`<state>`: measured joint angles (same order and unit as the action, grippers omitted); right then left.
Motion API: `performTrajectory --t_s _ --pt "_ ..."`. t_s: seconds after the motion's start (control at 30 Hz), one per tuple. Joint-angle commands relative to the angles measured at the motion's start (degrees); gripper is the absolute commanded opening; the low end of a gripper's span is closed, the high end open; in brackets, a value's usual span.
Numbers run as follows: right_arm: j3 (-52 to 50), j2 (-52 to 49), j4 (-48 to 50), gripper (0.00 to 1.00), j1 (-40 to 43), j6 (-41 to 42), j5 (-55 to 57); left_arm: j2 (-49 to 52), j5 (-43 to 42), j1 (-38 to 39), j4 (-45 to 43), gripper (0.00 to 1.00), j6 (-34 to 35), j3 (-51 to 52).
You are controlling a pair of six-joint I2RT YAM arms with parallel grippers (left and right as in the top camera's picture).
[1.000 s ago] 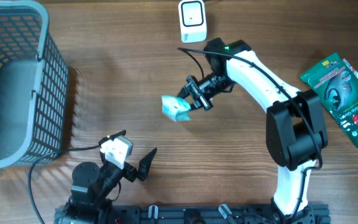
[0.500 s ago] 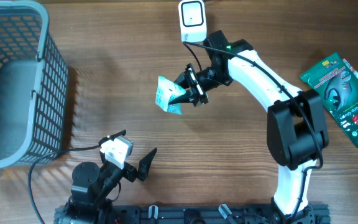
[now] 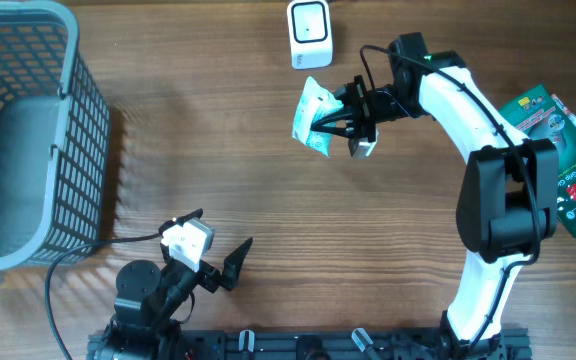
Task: Scan the item barcode
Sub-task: 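Carry the wipes pack to the scanner and hold its barcode there, then carry the wipes pack right and drop it at the table edge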
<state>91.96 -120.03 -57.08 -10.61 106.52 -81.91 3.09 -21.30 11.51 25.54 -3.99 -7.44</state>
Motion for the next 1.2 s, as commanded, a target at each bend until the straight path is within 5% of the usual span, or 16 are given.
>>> performTrajectory --t_s 0.0,0.1,0.27,0.37,0.7,0.83,1.17 --pt "0.6 -0.2 8.2 0.04 -0.3 -22.6 -0.9 -0.3 0.0 -0.2 0.2 1.00 -0.1 -0.1" --pt "0.6 -0.2 23.3 0.04 -0.3 -30.6 0.0 -0.3 0.0 -0.2 0.2 1.00 -0.1 -0.1" --pt "0.6 -0.2 52.4 0.04 -0.3 -31.1 17.0 -0.3 0.0 -0.2 0.2 1.00 -0.1 -0.1" --pt "0.6 -0.5 51.7 0.05 -0.8 -30.5 34.5 -0.3 0.0 -0.2 0.2 1.00 -0.1 -0.1" --pt "0.6 -5.9 60.0 0.05 -4.5 -28.5 59.9 -0.3 0.0 -0.2 0.2 1.00 -0.1 -0.1" --pt "2.6 -11.0 68.2 0.05 -4.8 -24.4 63.7 -0.3 0.0 -0.2 0.2 1.00 -0.1 -0.1" --pt "16.1 -17.8 59.9 0.05 -8.5 -28.8 66.6 -0.3 0.0 -0.2 0.2 1.00 -0.1 -0.1"
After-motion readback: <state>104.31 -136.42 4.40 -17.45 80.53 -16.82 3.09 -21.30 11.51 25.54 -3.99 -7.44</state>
